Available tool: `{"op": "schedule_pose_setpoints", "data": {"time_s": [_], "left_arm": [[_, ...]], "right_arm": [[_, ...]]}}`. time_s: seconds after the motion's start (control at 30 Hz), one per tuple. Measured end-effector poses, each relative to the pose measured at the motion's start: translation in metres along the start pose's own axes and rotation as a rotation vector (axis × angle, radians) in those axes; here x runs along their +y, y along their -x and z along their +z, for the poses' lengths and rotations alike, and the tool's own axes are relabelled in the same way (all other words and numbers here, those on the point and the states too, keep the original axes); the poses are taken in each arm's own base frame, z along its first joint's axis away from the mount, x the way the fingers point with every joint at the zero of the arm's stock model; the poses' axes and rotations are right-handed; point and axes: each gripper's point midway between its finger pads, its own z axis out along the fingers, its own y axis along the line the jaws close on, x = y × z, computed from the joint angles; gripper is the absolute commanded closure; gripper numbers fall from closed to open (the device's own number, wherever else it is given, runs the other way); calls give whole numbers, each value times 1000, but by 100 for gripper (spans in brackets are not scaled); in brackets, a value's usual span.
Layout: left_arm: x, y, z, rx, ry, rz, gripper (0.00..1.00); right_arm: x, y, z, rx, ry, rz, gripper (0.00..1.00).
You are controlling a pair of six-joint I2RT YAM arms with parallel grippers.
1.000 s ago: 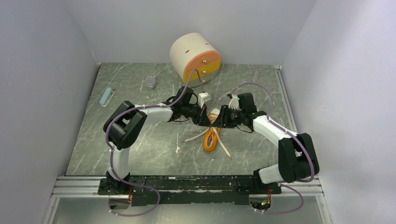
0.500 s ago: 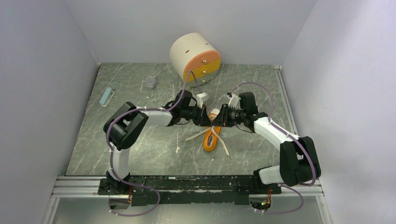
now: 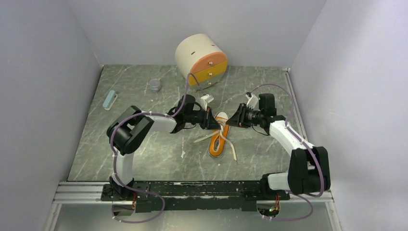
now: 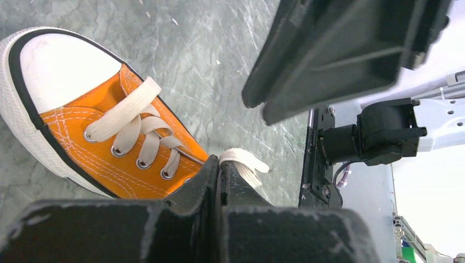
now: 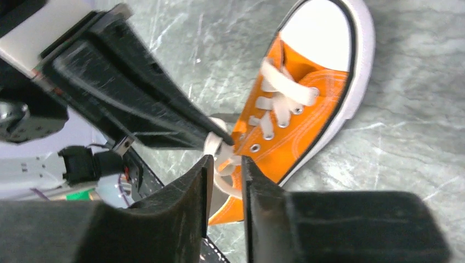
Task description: Tie the shoes
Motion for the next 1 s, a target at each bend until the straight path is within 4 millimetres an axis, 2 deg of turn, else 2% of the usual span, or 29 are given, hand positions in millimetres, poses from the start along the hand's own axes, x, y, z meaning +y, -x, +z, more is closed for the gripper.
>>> {"op": "schedule_pose_setpoints", "data": {"time_s": [0.07, 0.13, 0.27, 0.5, 0.77, 1.0], "left_arm": [[-1, 1, 0, -4, -5, 2, 95], [-2, 1, 0, -4, -8, 1, 95], [-2, 0, 0, -1, -13, 1, 95], [-2, -1, 1, 2, -24, 3, 95], [-1, -2, 3, 1, -33, -13, 95], [-1, -1, 3, -3, -33, -14, 95]], "right_arm": [[-11, 1, 2, 14, -31, 14, 86], [-21, -3, 8, 47, -50, 32, 87], [-33, -16, 17, 111, -57, 67, 80], [-21, -19, 21, 124, 31, 59, 71], [-10, -22, 23, 125, 101, 51, 77], [-6, -21, 25, 120, 122, 55, 69]]}}
